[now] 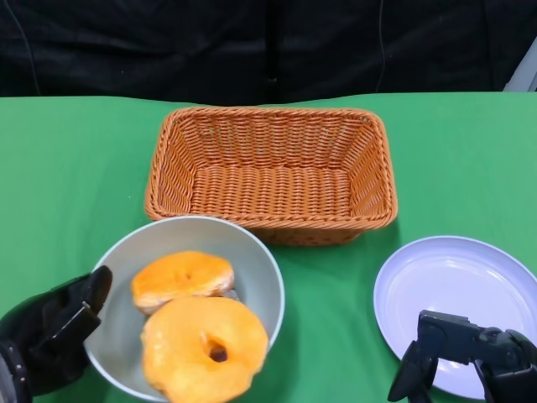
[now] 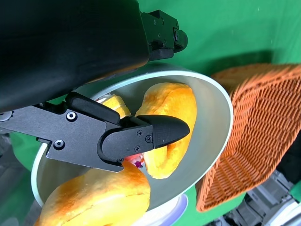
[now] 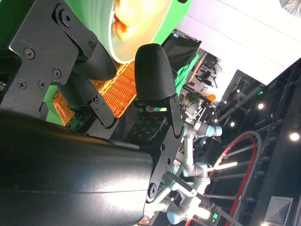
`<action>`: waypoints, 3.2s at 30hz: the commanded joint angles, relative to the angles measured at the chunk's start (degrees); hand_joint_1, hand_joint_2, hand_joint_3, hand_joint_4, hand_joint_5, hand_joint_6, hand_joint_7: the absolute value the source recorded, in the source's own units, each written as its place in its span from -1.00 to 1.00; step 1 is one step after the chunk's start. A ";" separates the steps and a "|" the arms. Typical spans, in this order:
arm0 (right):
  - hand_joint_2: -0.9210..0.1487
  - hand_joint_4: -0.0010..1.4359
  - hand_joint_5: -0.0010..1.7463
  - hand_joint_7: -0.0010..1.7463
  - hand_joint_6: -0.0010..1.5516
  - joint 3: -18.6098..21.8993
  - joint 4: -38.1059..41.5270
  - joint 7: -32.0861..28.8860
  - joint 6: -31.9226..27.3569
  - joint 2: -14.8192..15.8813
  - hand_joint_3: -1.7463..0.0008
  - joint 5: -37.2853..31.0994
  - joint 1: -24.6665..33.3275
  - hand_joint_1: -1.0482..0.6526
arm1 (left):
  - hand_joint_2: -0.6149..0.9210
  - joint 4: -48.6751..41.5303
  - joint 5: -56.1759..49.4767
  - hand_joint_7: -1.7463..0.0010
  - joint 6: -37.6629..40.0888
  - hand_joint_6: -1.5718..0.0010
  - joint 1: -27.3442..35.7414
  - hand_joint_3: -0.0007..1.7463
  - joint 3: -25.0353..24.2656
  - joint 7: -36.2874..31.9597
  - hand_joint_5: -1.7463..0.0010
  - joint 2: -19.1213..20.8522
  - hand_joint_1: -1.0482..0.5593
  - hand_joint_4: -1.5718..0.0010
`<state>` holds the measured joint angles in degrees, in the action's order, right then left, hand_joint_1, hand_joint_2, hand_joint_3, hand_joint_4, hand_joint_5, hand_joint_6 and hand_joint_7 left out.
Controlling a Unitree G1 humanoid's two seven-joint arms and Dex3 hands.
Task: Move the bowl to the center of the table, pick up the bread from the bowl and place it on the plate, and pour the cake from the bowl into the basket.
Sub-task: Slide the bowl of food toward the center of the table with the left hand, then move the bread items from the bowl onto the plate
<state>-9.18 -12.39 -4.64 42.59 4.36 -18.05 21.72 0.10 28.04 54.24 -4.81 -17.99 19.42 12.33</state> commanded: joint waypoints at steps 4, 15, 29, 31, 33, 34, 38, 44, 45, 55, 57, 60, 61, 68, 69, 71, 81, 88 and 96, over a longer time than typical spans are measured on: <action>0.42 0.04 0.78 0.48 -0.15 -0.32 -2.17 0.46 0.04 0.26 -0.92 -0.98 -0.85 0.28 | 1.00 0.03 0.27 1.00 1.24 1.00 -0.87 -0.35 3.61 -0.59 1.00 -1.40 -0.53 1.00; -0.23 -0.79 0.53 0.13 -0.81 -0.22 -13.46 8.25 -14.60 4.14 0.11 -4.56 -1.88 -0.10 | 1.00 -0.35 0.66 1.00 2.27 1.00 -3.09 -0.42 6.36 -2.64 1.00 -4.05 -0.56 1.00; -0.80 -1.00 0.16 -0.02 -1.00 -3.57 -20.11 18.31 -28.33 8.22 0.84 -9.21 -6.36 -0.38 | 1.00 0.01 1.66 1.00 2.37 1.00 -3.35 -0.44 8.20 -3.37 1.00 -6.43 -0.57 1.00; -0.81 -1.00 0.14 -0.04 -1.00 -4.19 -20.38 18.76 -29.70 8.22 0.87 -10.15 -7.09 -0.40 | 1.00 -0.04 1.85 1.00 2.76 1.00 -3.51 -0.46 8.05 -3.81 1.00 -6.83 -0.56 1.00; -0.82 -1.00 0.14 -0.04 -1.00 -4.41 -20.62 18.78 -30.26 8.26 0.88 -10.36 -7.19 -0.40 | 1.00 0.00 1.84 1.00 2.85 1.00 -3.52 -0.46 8.00 -3.86 1.00 -6.91 -0.56 1.00; -0.82 -1.00 0.13 -0.04 -1.00 -4.49 -20.71 18.77 -30.46 8.29 0.88 -10.41 -7.22 -0.40 | 1.00 0.02 1.84 1.00 2.88 1.00 -3.52 -0.46 7.98 -3.88 1.00 -6.93 -0.56 1.00; -0.79 -1.00 0.09 -0.07 -1.00 -6.69 -19.80 20.59 -32.19 8.67 0.92 -12.13 -9.18 -0.43 | 1.00 -0.36 1.57 1.00 3.40 1.00 -4.75 -0.47 9.28 -4.45 1.00 -7.98 -0.56 1.00; -0.81 -1.00 -0.04 -0.16 -1.00 -9.23 -17.57 21.97 -32.86 9.93 0.97 -14.59 -11.37 -0.54 | 1.00 -1.03 0.89 1.00 3.58 1.00 -5.81 -0.44 11.06 -5.51 1.00 -9.07 -0.56 1.00; -0.81 -1.00 -0.04 -0.17 -1.00 -9.29 -17.56 21.91 -32.91 9.99 0.97 -14.60 -11.41 -0.54 | 1.00 -1.04 0.91 1.00 3.57 1.00 -5.81 -0.44 11.09 -5.54 1.00 -9.06 -0.56 1.00; -0.83 -1.00 -0.13 -0.21 -1.00 -12.29 -13.53 24.49 -34.26 12.54 0.99 -18.20 -14.63 -0.66 | 1.00 -1.69 0.30 1.00 2.95 1.00 -6.36 -0.39 12.28 -5.14 1.00 -8.14 -0.51 1.00; -0.83 -1.00 -0.13 -0.22 -1.00 -12.59 -12.60 24.05 -33.86 12.97 0.99 -18.89 -15.00 -0.66 | 1.00 -1.66 -0.48 1.00 2.53 1.00 -6.26 -0.39 12.81 -5.45 1.00 -7.58 -0.50 1.00; -0.80 -1.00 -0.13 -0.22 -0.98 -13.02 -10.71 23.16 -32.94 13.67 1.00 -20.61 -15.63 -0.68 | 1.00 -1.59 -2.21 1.00 1.77 1.00 -6.13 -0.43 13.75 -6.21 0.98 -6.67 -0.47 0.96; -0.79 -1.00 -0.13 -0.22 -0.97 -13.10 -10.03 23.02 -32.67 13.96 1.00 -20.89 -15.86 -0.68 | 1.00 -1.46 -3.01 1.00 0.99 1.00 -5.95 -0.43 14.48 -5.58 0.98 -5.83 -0.47 0.95; -0.67 -0.99 -0.02 -0.37 -0.78 -13.87 -3.52 16.89 -28.56 14.52 1.00 -23.76 -16.45 -0.53 | 1.00 2.72 -8.25 0.96 -4.14 0.88 -3.24 -0.45 19.19 -3.39 0.89 -0.35 -0.38 0.79; -0.65 -0.99 0.00 -0.40 -0.75 -13.92 -2.66 14.99 -27.87 14.25 1.00 -24.43 -16.29 -0.44 | 1.00 3.22 -8.65 0.96 -4.73 0.87 -2.89 -0.44 19.56 -2.97 0.88 0.29 -0.36 0.78; -0.71 -0.86 0.04 -0.43 -0.62 -13.73 -0.96 10.69 -26.37 13.13 0.98 -24.65 -15.85 -0.18 | 1.00 4.09 -9.31 0.96 -5.67 0.87 -2.31 -0.41 20.03 -2.40 0.88 1.22 -0.34 0.79; 0.33 0.55 0.54 0.03 0.49 -10.73 6.81 -5.02 -12.04 7.65 -0.79 -16.22 -17.21 0.30 | 1.00 8.15 -11.45 0.96 -8.54 0.83 0.62 -0.44 20.84 -1.00 0.86 3.96 -0.35 0.77; 0.56 0.58 1.00 0.83 0.27 -8.48 6.56 -6.63 -8.10 5.60 -1.00 -12.70 -18.85 0.21 | 1.00 10.67 -12.47 0.97 -8.98 0.83 2.08 -0.45 21.28 -1.09 0.86 5.22 -0.34 0.78; 0.61 0.56 1.00 0.87 0.20 -6.61 4.24 -5.68 -7.09 4.10 -1.00 -8.66 -18.95 0.14 | 1.00 12.84 -12.32 0.98 -8.43 0.81 3.26 -0.48 20.66 -1.03 0.86 5.73 -0.35 0.78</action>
<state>-16.69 -7.10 -10.29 34.41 8.54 -27.93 2.94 12.07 16.02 45.61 -2.46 3.24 17.81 16.82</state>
